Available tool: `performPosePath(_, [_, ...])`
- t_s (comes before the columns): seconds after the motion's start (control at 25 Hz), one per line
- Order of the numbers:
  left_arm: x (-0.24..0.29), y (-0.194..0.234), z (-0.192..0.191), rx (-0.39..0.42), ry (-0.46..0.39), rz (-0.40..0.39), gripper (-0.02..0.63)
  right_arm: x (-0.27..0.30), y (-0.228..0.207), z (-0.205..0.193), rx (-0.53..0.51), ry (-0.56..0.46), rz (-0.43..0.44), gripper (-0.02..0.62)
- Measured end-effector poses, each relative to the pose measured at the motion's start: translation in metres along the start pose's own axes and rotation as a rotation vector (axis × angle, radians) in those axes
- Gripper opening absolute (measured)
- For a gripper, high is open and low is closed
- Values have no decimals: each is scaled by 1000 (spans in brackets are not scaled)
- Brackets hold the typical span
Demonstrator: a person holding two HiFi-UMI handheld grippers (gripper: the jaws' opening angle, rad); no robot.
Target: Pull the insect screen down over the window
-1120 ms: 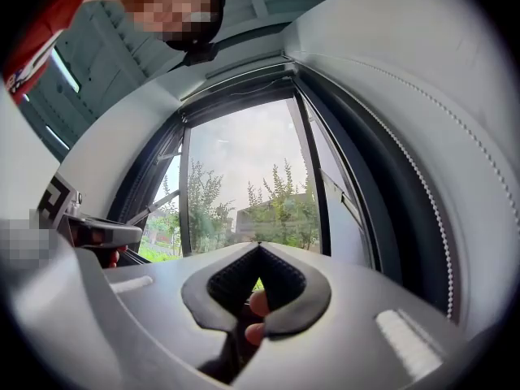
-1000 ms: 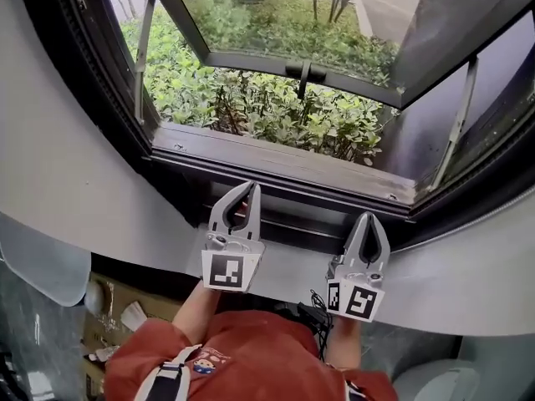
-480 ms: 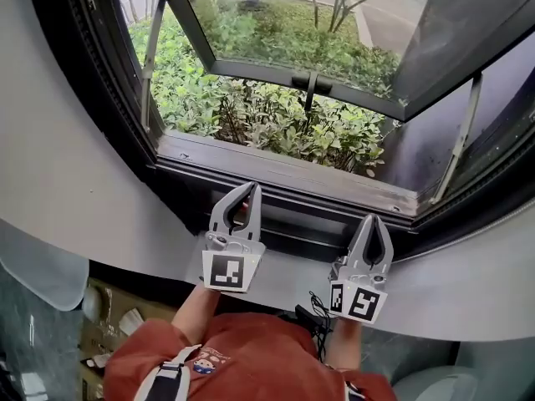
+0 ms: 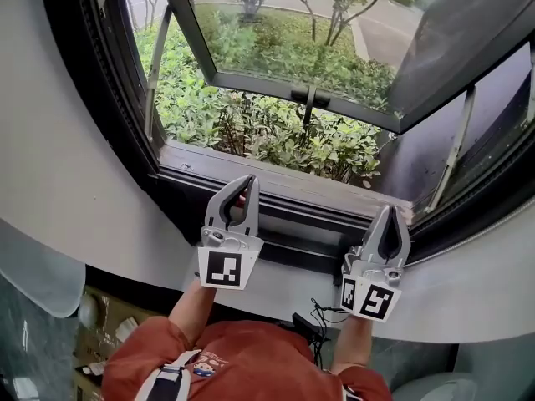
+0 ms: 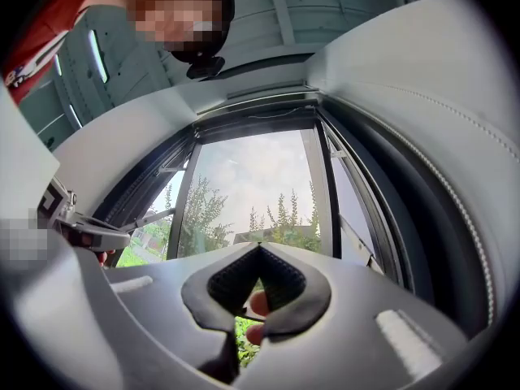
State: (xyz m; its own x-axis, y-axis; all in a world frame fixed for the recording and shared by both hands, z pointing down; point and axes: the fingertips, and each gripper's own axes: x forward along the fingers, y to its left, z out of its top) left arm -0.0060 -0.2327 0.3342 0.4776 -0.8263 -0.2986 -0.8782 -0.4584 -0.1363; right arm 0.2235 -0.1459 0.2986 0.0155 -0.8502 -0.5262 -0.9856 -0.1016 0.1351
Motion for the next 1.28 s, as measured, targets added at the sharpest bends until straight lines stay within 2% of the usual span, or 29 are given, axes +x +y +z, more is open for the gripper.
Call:
performPosePath(0.64, [47,25,93,76,-198,-1,6,74,-13,114,-147,-269,36,9])
performPosePath(0.76, [57,32,117,89,-243,3,6,87,-11,134,-202,-302,57,9])
performPosePath(0.92, [69,42,147,136,-301,18,6,103,-5,162,-287,-347,82,9])
performPosePath(1.28, [97,55,225,270,-398,28,6,147,-14,225,-425,-420,78,9])
